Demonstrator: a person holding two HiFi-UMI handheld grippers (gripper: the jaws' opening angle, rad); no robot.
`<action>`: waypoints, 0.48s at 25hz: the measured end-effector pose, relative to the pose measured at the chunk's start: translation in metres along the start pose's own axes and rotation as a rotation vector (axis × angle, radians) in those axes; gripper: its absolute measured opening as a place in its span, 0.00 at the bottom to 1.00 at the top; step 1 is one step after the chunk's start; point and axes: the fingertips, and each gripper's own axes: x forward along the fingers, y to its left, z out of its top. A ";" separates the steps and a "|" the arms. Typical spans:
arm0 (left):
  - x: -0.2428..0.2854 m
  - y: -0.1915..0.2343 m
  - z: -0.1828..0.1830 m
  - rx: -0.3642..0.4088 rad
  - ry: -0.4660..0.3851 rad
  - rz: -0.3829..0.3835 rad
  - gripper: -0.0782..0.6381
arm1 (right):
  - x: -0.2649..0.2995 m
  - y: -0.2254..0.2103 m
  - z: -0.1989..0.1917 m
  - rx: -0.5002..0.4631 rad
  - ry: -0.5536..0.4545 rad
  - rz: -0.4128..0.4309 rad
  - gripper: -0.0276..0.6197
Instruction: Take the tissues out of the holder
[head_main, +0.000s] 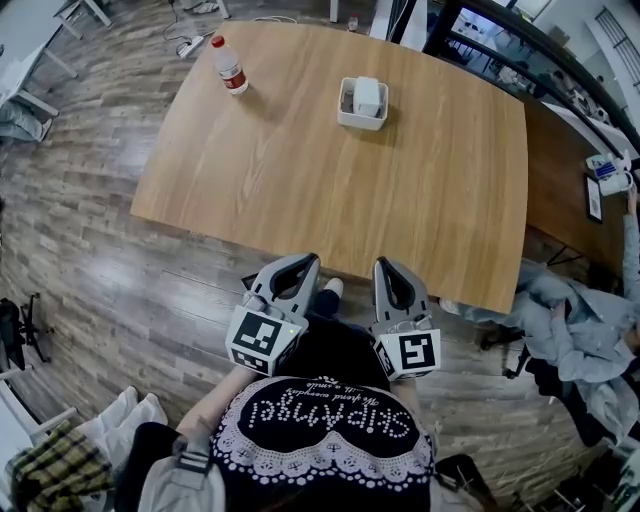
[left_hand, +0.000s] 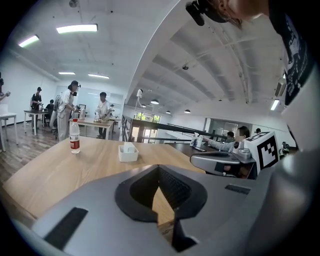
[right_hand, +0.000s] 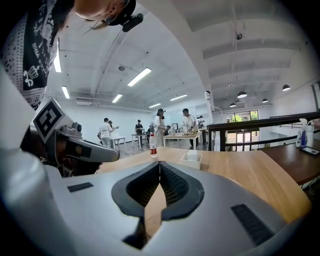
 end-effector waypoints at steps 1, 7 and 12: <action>0.001 -0.002 0.000 0.002 -0.001 -0.005 0.12 | -0.001 -0.002 0.000 -0.001 -0.002 -0.003 0.06; 0.003 -0.008 0.003 0.008 -0.013 -0.015 0.12 | -0.007 -0.006 0.000 -0.005 -0.009 -0.018 0.06; 0.002 -0.011 0.004 0.012 -0.018 -0.029 0.12 | -0.011 -0.007 0.002 0.001 -0.019 -0.034 0.06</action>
